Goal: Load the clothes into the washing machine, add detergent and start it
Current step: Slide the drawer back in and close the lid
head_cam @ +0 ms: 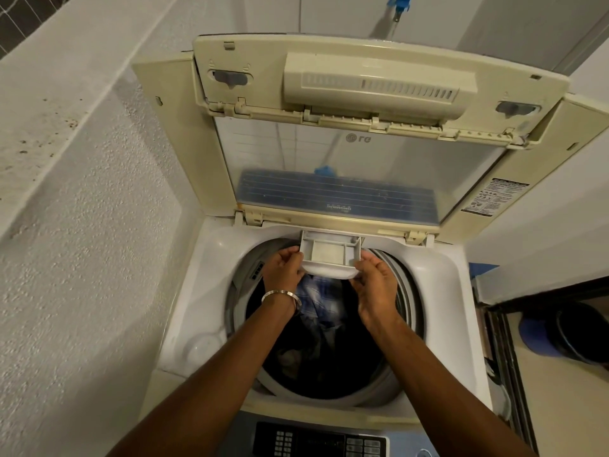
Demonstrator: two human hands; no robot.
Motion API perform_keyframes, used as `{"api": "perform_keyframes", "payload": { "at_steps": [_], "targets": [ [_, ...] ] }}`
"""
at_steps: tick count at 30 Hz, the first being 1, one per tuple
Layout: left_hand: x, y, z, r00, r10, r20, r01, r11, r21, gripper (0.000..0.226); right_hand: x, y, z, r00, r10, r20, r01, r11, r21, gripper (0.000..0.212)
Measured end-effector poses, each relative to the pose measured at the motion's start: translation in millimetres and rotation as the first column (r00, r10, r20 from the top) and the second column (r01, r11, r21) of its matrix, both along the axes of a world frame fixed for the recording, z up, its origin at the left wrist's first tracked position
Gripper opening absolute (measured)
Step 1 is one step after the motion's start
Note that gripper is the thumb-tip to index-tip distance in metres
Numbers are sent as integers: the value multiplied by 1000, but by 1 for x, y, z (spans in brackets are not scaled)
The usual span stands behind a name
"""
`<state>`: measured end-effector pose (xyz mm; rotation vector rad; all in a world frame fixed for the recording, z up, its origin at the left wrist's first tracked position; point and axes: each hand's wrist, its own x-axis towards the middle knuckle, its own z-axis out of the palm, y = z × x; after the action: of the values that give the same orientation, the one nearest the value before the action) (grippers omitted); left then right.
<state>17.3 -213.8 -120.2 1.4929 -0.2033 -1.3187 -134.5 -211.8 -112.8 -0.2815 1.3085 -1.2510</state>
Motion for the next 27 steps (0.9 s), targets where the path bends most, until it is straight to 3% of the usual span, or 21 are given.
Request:
{"api": "perform_keyframes", "payload": {
  "at_steps": [4, 11, 21, 27],
  "targets": [
    [0, 0, 0, 999, -22, 39, 22, 1000, -18, 16, 1, 0, -1, 1000, 15, -13, -15, 1000, 15, 34],
    [1, 0, -1, 997, -54, 57, 54, 999, 4, 27, 4, -2, 5, 999, 16, -36, -15, 1000, 22, 22],
    [-2, 2, 2, 996, -73, 41, 74, 997, -14, 23, 4, -8, 6, 987, 29, -156, -22, 999, 47, 12],
    [-2, 2, 5, 998, -44, 38, 45, 999, -14, 17, 4, -6, 12, 997, 42, -60, -42, 999, -4, 12]
  ]
}}
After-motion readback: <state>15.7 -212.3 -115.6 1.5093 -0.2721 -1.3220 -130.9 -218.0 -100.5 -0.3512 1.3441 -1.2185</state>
